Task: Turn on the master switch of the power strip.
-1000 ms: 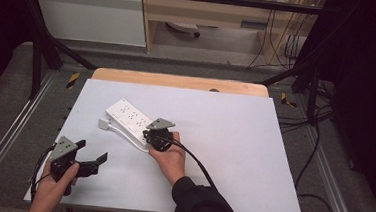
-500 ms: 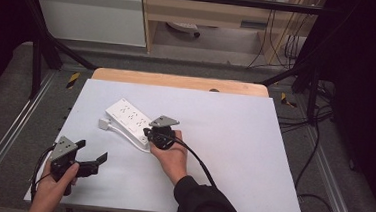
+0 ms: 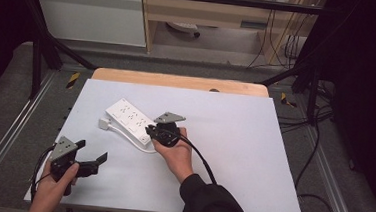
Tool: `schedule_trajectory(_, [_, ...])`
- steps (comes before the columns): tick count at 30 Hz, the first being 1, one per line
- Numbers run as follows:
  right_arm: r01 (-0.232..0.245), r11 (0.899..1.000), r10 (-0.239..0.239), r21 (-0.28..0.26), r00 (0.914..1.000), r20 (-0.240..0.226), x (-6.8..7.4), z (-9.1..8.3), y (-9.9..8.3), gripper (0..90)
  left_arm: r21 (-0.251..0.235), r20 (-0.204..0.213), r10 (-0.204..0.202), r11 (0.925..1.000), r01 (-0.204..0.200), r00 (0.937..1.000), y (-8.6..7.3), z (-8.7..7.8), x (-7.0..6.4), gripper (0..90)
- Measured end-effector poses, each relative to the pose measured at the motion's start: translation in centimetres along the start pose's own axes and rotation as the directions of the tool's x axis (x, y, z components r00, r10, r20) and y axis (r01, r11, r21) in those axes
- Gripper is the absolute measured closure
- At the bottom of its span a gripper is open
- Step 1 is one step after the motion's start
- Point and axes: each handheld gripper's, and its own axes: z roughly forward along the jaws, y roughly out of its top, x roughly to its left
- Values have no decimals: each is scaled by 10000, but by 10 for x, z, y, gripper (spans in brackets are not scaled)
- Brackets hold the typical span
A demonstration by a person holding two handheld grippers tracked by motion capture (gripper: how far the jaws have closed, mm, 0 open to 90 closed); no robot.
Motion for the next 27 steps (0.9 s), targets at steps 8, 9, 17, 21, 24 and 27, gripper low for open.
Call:
schedule_trajectory(8, [-105, 9999, 106, 98, 9999, -71, -3, -6, 3, 717, 18, -3, -5, 10000, 5, 10000, 0, 0, 0, 65])
schedule_trajectory(9, [-109, 9999, 110, 102, 9999, -71, -4, -6, 3, 702, 18, 0, -3, 10000, 3, 10000, 0, 0, 0, 65])
schedule_trajectory(17, [-146, 9995, 140, 296, 9997, 216, -5, -10, 4, 549, -1, -31, -10, 10000, 10, 10000, 0, 0, 0, 65])
schedule_trajectory(21, [-322, 9991, 312, 274, 9990, 332, -7, -12, 7, 431, 20, -10, -12, 10000, 12, 10000, 0, 0, 0, 65])
schedule_trajectory(24, [-505, 9983, 494, 306, 9980, 384, -9, -14, 8, 360, 15, -14, -16, 10000, 16, 10000, 0, 0, 0, 65])
schedule_trajectory(27, [-621, 9973, 607, 386, 9975, 349, -12, -18, 9, 320, 14, -14, -16, 10000, 16, 10000, 0, 0, 0, 65])
